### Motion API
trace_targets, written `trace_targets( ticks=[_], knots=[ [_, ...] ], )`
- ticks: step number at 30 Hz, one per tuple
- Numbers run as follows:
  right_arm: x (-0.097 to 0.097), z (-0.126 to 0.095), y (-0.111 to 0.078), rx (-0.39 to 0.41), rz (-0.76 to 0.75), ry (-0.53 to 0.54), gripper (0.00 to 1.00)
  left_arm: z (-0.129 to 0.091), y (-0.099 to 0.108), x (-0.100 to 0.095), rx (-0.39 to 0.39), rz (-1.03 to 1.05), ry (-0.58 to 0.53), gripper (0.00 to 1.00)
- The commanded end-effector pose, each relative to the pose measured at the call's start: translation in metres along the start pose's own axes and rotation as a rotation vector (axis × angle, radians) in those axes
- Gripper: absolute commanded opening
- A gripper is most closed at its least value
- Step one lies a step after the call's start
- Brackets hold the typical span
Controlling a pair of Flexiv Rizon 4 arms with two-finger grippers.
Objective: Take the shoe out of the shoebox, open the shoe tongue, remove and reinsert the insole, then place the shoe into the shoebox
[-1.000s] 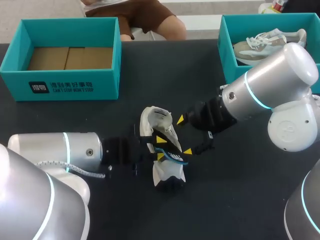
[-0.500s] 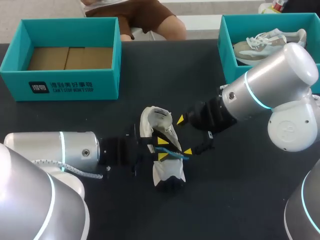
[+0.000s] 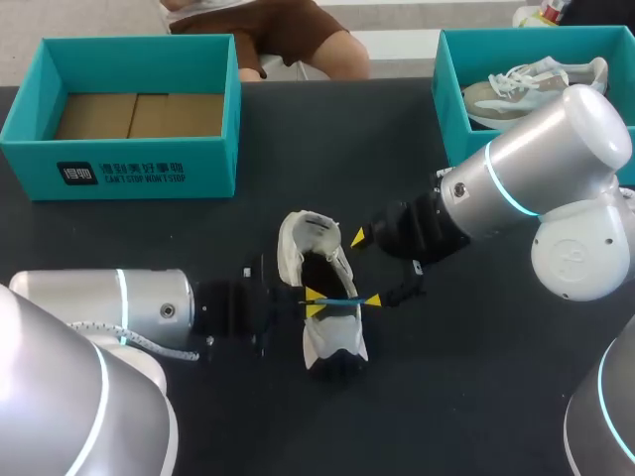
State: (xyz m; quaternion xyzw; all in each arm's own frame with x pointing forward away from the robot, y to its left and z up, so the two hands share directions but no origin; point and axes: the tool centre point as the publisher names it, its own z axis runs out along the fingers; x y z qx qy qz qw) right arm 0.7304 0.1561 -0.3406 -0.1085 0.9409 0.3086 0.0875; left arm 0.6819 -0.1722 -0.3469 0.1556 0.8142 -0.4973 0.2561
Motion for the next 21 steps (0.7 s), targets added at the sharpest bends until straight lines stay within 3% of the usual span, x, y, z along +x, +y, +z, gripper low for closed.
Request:
trace_targets(
  ticks=[1, 5, 6, 7, 13, 21],
  knots=[
    [0.001, 0.001, 0.000, -0.001, 0.000, -0.001, 1.00, 0.011, 0.005, -0.001, -0.016, -0.004, -0.010, 0.00],
    [0.001, 0.001, 0.000, -0.001, 0.000, -0.001, 1.00, 0.010, 0.006, -0.003, -0.024, -0.007, -0.013, 0.00],
    [0.001, 0.001, 0.000, -0.001, 0.000, -0.001, 1.00, 0.009, 0.004, -0.003, -0.021, -0.010, -0.017, 0.05],
    [0.001, 0.001, 0.000, -0.001, 0.000, -0.001, 1.00, 0.008, 0.002, -0.004, -0.016, -0.007, -0.020, 0.19],
    [0.001, 0.001, 0.000, -0.001, 0.000, -0.001, 1.00, 0.003, -0.009, -0.007, 0.013, 0.011, -0.029, 0.39],
    [0.001, 0.001, 0.000, -0.001, 0.000, -0.001, 1.00, -0.005, -0.020, -0.009, 0.041, 0.032, -0.031, 0.39]
  ],
)
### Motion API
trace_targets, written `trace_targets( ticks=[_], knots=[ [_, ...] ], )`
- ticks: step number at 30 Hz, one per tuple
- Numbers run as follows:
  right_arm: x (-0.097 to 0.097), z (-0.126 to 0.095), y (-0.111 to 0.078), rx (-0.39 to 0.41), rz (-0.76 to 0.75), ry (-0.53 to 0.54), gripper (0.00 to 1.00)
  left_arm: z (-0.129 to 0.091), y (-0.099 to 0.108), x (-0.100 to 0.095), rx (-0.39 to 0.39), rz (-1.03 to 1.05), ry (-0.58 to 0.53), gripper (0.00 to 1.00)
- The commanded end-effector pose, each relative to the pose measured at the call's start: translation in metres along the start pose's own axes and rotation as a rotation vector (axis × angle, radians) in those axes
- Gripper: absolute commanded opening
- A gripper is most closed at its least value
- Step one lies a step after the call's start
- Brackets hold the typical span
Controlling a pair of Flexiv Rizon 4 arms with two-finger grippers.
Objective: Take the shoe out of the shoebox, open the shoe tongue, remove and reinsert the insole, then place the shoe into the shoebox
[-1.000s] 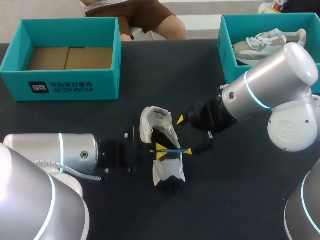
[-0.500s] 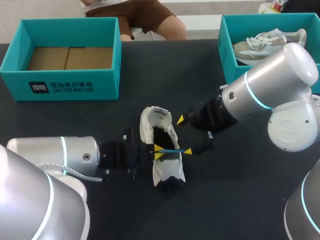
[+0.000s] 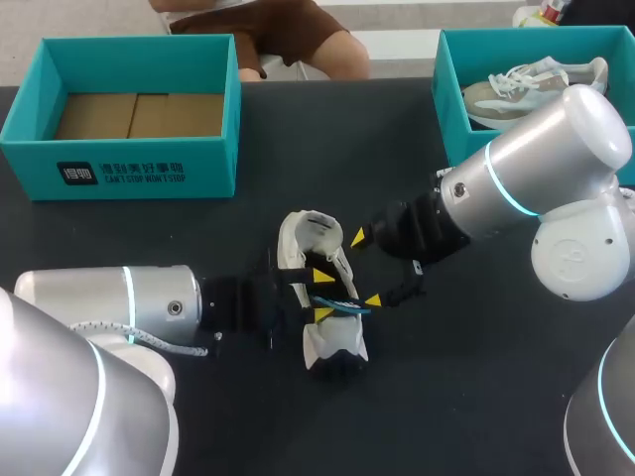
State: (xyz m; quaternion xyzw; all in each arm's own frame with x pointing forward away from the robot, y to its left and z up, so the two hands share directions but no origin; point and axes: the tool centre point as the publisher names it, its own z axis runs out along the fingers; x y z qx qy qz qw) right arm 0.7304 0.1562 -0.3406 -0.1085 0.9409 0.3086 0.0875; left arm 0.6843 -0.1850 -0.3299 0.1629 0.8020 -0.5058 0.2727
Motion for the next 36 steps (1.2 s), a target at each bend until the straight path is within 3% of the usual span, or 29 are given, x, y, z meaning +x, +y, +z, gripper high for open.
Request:
trace_targets(
  ticks=[1, 7, 9, 11, 12, 24, 29, 30, 31, 33, 36],
  knots=[
    [0.001, 0.001, 0.000, -0.001, 0.000, -0.001, 1.00, -0.011, -0.004, 0.003, 0.021, 0.006, -0.002, 0.38],
    [0.001, 0.001, 0.000, -0.001, 0.000, -0.001, 1.00, -0.007, -0.008, 0.007, 0.036, 0.011, 0.016, 0.29],
    [0.001, 0.001, 0.000, -0.001, 0.000, -0.001, 1.00, -0.005, -0.008, 0.009, 0.039, 0.013, 0.026, 0.20],
    [0.001, 0.001, 0.000, -0.001, 0.000, -0.001, 1.00, -0.003, -0.007, 0.011, 0.039, 0.015, 0.033, 0.02],
    [0.001, 0.001, 0.000, -0.001, 0.000, -0.001, 1.00, -0.002, -0.006, 0.012, 0.038, 0.015, 0.039, 0.00],
    [0.001, 0.001, 0.000, -0.001, 0.000, -0.001, 1.00, 0.006, 0.025, 0.014, -0.009, 0.053, 0.036, 0.00],
    [0.001, 0.001, 0.000, -0.001, 0.000, -0.001, 1.00, 0.004, 0.027, 0.010, -0.018, 0.057, 0.026, 0.00],
    [0.001, 0.001, 0.000, -0.001, 0.000, -0.001, 1.00, 0.003, 0.025, 0.009, -0.016, 0.056, 0.025, 0.09],
    [0.001, 0.001, 0.000, -0.001, 0.000, -0.001, 1.00, 0.002, 0.023, 0.008, -0.010, 0.055, 0.022, 0.30],
    [0.001, 0.001, 0.000, -0.001, 0.000, -0.001, 1.00, 0.000, 0.017, 0.007, 0.004, 0.057, 0.014, 0.49],
    [0.001, 0.001, 0.000, -0.001, 0.000, -0.001, 1.00, -0.003, 0.008, 0.005, 0.027, 0.062, 0.007, 0.53]
  ],
)
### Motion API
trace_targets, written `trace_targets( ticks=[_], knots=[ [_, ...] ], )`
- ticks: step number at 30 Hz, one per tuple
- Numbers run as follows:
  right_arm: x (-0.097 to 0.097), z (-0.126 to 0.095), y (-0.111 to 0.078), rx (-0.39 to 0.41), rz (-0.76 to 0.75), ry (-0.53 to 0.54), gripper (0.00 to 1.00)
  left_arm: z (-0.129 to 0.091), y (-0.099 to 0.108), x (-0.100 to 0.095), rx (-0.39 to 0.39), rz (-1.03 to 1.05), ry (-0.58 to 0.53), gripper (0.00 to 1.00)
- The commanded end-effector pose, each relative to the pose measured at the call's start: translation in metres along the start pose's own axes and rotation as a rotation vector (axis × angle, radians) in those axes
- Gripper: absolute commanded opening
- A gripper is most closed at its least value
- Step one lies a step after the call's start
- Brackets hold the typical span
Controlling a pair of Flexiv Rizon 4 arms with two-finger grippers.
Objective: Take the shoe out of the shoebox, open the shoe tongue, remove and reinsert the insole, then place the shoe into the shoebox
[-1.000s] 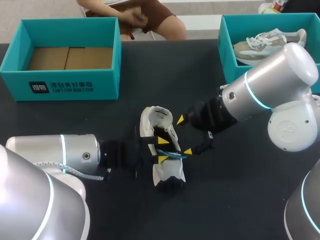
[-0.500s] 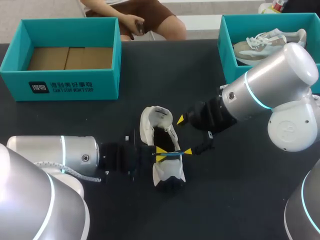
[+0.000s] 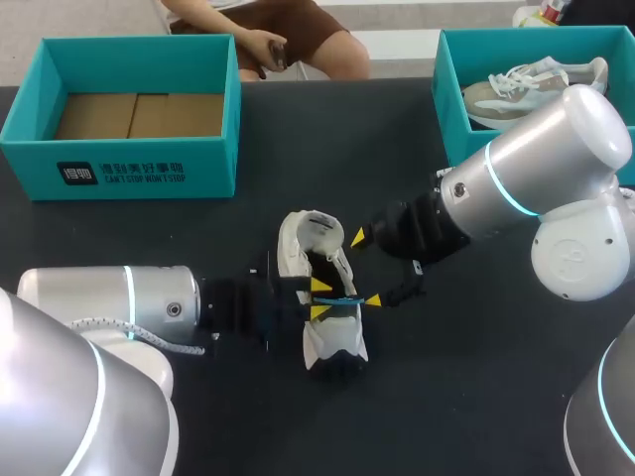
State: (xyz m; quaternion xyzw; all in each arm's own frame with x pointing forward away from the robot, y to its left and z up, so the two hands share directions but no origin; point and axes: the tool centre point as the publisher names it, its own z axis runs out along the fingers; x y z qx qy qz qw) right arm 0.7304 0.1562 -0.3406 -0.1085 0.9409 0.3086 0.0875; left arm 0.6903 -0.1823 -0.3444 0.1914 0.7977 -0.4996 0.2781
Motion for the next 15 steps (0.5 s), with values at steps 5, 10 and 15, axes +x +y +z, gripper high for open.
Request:
trace_targets(
  ticks=[5, 10, 15],
  knots=[
    [0.001, 0.001, 0.000, -0.001, 0.000, -0.001, 1.00, -0.010, -0.017, -0.001, 0.047, 0.014, -0.018, 0.47],
    [0.001, 0.001, 0.000, -0.001, 0.000, -0.001, 1.00, -0.007, -0.023, 0.002, 0.068, 0.015, -0.009, 0.42],
    [0.001, 0.001, 0.000, -0.001, 0.000, -0.001, 1.00, 0.001, -0.022, 0.010, 0.072, 0.010, 0.016, 0.13]
  ],
)
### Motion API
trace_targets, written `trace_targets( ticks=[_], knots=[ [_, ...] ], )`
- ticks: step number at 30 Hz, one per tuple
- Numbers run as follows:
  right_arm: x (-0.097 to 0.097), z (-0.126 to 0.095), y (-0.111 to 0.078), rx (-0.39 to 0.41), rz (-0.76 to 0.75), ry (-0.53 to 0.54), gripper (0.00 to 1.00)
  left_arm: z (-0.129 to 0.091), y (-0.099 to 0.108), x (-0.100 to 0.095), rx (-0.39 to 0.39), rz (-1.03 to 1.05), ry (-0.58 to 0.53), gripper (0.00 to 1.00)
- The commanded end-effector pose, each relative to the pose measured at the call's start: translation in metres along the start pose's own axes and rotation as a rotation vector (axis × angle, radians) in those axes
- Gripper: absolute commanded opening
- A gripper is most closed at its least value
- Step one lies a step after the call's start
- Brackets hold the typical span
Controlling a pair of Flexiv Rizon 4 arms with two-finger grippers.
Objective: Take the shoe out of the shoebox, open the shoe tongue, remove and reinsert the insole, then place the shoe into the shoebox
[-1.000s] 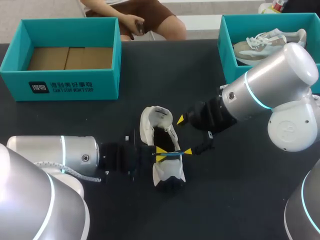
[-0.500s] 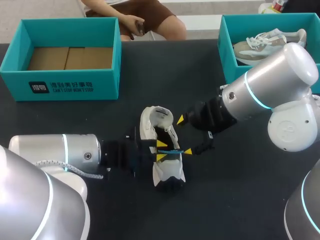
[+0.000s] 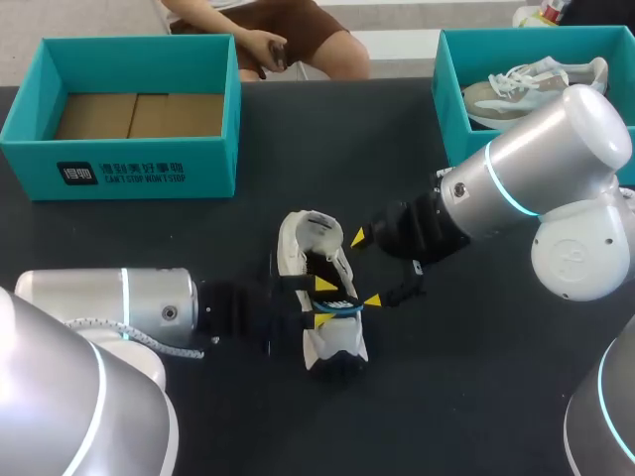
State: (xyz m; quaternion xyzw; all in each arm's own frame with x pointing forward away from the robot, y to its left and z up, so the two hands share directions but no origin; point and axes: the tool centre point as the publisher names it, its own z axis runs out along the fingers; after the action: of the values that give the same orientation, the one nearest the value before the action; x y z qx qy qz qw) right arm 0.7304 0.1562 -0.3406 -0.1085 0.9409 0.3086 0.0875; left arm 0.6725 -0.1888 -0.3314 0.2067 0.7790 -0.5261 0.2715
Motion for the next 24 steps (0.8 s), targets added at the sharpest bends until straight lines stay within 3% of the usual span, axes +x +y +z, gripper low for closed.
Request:
trace_targets(
  ticks=[1, 2, 15, 21, 22, 23, 24],
  knots=[
    [0.001, 0.001, 0.000, -0.001, 0.000, -0.001, 1.00, 0.005, 0.001, 0.006, 0.000, 0.000, 0.012, 0.09],
    [0.001, 0.001, 0.000, -0.001, 0.000, -0.001, 1.00, 0.006, 0.001, 0.008, 0.002, 0.002, 0.019, 0.00],
    [0.001, 0.001, 0.000, -0.001, 0.000, -0.001, 1.00, 0.005, 0.030, 0.009, -0.077, 0.032, 0.012, 0.00],
    [0.001, 0.001, 0.000, -0.001, 0.000, -0.001, 1.00, 0.001, 0.028, 0.008, -0.077, 0.027, 0.009, 0.00],
    [0.001, 0.001, 0.000, -0.001, 0.000, -0.001, 1.00, 0.001, 0.026, 0.008, -0.073, 0.026, 0.007, 0.02],
    [0.001, 0.001, 0.000, -0.001, 0.000, -0.001, 1.00, 0.001, 0.023, 0.008, -0.065, 0.024, 0.005, 0.27],
    [0.001, 0.001, 0.000, -0.001, 0.000, -0.001, 1.00, 0.000, 0.020, 0.008, -0.058, 0.024, 0.002, 0.38]
  ],
)
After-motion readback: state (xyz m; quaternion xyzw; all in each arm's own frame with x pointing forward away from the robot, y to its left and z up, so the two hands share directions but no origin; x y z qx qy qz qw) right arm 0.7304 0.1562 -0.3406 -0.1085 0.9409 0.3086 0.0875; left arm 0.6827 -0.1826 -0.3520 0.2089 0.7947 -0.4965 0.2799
